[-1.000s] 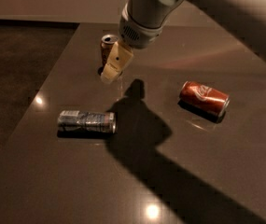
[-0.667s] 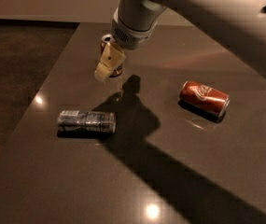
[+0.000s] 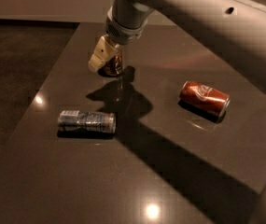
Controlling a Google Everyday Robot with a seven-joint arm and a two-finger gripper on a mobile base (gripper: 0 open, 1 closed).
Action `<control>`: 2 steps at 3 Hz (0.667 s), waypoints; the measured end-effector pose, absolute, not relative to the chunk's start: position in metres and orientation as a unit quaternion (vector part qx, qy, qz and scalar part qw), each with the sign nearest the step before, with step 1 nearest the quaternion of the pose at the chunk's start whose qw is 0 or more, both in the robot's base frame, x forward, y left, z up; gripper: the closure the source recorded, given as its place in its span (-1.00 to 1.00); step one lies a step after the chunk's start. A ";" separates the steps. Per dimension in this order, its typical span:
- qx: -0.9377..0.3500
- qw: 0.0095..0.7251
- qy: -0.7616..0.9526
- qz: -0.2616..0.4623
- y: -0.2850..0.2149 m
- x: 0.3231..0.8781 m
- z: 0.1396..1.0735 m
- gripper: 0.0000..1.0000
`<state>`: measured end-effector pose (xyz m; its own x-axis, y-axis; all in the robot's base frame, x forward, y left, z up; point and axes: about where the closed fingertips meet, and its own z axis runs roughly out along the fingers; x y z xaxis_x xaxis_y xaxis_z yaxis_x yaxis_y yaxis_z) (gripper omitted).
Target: Move orange can near coke can
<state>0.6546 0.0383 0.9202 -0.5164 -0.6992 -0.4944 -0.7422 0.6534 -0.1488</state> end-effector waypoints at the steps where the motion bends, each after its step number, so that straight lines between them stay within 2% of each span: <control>1: -0.401 0.280 0.870 0.064 0.048 0.685 0.923 -1.00; 2: -0.400 0.288 0.868 0.061 0.055 0.700 0.920 -1.00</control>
Offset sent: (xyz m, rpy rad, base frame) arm 0.0635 0.0220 -0.0010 0.0679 -0.0498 -0.0193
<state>0.7002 0.0551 0.9197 -0.5138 -0.6590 -0.5493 -0.7298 0.6723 -0.1240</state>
